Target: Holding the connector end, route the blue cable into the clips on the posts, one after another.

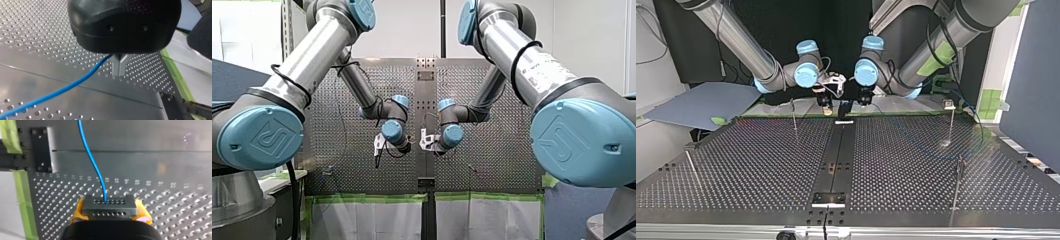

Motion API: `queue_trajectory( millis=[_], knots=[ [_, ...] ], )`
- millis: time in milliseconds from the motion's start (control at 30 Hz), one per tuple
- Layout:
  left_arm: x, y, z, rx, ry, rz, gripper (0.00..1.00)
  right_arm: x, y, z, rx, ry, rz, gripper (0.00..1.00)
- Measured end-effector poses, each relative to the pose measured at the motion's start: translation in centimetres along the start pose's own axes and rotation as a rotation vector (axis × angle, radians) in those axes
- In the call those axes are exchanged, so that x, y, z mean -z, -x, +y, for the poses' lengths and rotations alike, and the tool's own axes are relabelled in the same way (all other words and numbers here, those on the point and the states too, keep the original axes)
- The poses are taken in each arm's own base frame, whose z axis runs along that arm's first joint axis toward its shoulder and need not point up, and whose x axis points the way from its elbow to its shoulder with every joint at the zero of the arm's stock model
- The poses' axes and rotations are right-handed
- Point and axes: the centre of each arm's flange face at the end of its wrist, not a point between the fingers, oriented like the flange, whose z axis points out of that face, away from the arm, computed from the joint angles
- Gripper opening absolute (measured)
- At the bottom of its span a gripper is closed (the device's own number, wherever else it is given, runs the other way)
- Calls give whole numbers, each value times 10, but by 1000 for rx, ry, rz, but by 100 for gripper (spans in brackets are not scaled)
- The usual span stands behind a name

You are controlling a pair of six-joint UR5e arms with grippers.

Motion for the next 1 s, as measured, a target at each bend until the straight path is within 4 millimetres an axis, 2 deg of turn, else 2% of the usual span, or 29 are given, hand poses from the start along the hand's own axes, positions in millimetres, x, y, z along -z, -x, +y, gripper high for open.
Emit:
queue_trajectory(
  millis=[300, 567, 800, 1000],
  knots=[
    [3, -9, -12, 25, -25, -3, 0, 9, 31, 19, -12, 23, -1, 0],
    [0, -45, -28, 16, -63, 26, 0, 15, 44, 29, -15, 35, -5, 0],
    [1, -79, -46, 25, -91, 27, 0, 24, 63, 40, -19, 49, -4, 0],
    [11, -92, -69, 40, -99, -15, 0, 32, 78, 50, -24, 61, -3, 0]
  ],
)
